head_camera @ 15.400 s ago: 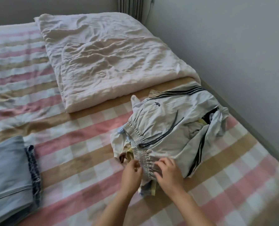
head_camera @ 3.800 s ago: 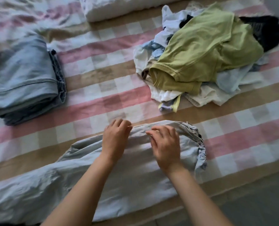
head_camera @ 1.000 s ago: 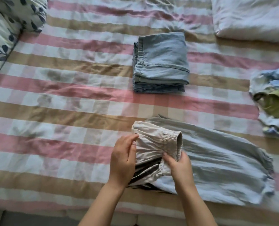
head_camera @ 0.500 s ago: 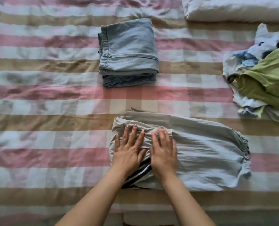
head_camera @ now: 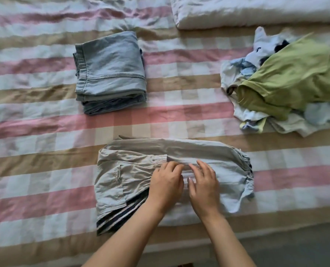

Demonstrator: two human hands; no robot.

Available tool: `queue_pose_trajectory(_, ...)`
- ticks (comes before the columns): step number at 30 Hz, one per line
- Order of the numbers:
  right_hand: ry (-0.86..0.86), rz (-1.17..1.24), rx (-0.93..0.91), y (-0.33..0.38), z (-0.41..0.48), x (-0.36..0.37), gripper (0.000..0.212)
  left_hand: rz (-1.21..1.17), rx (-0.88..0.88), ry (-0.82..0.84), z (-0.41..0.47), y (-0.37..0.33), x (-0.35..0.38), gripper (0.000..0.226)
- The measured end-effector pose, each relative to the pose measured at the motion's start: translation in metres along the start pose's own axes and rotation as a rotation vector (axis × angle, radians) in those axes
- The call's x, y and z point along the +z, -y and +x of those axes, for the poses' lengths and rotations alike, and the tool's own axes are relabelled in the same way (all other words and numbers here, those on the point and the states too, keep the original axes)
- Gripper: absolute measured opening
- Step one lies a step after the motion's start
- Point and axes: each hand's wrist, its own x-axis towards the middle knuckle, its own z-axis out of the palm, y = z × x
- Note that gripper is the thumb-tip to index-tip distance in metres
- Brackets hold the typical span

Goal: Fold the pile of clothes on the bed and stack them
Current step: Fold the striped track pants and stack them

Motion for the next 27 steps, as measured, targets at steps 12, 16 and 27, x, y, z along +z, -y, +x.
queue_pose_trajectory(12, -0.057, 0.267, 0.605, -0.133, 0.016, -0.052, 0.046, -0.453, -0.226, 0.210, 0.058, -0.108, 0.092, 0.033)
queue_pose_trajectory(16, -0.016, 0.528, 0.741, -0.137, 0.019, -0.053, 0.029, -0.548, -0.351, 0.234, 0.063, -0.109, 0.097, 0.032)
queue_pose_trajectory(27, 0.039, 0.748, 0.364, -0.039, -0.003, -0.081, 0.026, -1.152, -0.585, 0.273, 0.061, -0.098, 0.012, 0.014)
